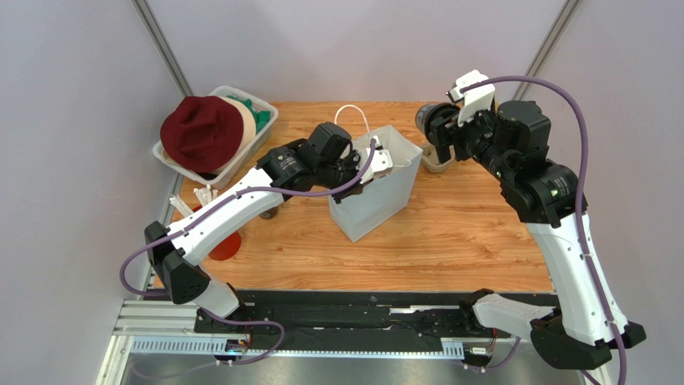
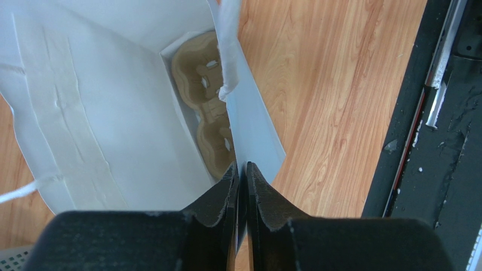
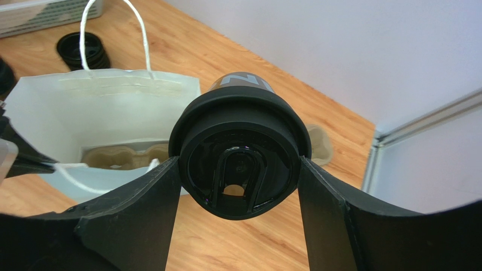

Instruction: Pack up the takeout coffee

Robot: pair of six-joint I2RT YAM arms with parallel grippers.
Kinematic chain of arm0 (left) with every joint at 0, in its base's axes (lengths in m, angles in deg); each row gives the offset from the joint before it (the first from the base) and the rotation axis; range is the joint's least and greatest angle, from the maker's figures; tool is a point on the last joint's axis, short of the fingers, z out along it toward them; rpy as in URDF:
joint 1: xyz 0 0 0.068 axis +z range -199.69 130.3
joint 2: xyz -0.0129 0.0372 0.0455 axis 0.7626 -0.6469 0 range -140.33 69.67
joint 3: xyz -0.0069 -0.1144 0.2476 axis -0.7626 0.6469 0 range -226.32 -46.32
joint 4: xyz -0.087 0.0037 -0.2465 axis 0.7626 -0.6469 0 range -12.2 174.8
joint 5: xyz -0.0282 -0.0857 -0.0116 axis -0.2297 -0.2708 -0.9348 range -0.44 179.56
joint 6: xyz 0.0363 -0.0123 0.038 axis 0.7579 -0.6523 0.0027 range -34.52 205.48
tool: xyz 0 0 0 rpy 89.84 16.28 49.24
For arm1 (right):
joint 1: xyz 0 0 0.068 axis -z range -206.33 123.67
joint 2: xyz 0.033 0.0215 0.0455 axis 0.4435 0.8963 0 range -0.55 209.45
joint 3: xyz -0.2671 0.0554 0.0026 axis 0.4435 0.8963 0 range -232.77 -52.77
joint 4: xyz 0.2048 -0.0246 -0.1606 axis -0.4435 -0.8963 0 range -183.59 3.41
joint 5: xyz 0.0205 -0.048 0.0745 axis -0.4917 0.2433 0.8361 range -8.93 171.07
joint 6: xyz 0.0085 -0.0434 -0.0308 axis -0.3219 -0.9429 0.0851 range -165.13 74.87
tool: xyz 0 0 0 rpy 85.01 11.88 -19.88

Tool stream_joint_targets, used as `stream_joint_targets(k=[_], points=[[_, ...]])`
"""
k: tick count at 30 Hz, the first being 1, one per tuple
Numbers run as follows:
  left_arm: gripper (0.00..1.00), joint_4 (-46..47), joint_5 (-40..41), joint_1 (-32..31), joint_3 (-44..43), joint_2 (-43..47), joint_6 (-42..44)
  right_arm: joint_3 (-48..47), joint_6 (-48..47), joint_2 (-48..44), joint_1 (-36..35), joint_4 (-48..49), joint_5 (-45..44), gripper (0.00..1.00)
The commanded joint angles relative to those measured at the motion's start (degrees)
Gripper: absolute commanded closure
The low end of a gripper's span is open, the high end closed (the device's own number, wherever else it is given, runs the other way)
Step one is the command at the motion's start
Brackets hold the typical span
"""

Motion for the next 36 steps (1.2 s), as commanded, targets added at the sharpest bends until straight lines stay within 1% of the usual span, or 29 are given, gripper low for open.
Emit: stream_joint_targets(k=[1,6,14,17,24,27,36], points=[[0.84,3.0,0.6,-1.5,-0.3,3.5,-1.1,-4.0,5.3,2.9,0.3,-4.6,8.7,0.70],[0.84,1.7,-0.7,-1.8,-1.7,4.0,-1.2,-9.7,6.7,7.6,0.4,-9.3,13.0,0.70],[0.84,1.3,-1.4,-2.6,1.4,5.2,-0.6,-16.0,7.7,14.1,0.4,-14.3,18.0,0.70],[0.84,1.2,-1.4,-2.7,1.9,5.7,-0.4,-17.7,8.0,16.3,0.4,-16.4,21.2,0.71],[0.85,0.8,-1.0,-3.5,1.9,6.4,0.0,-16.5,9.1,18.7,0.4,-19.1,25.6,0.71],[0.82,0.9,-0.7,-3.8,2.6,6.6,0.2,-15.7,10.0,19.2,0.3,-19.9,28.3,0.72],[0.81,1.0,-0.1,-5.2,3.5,6.8,1.1,-15.7,10.2,22.9,-0.7,-20.5,27.3,0.73]])
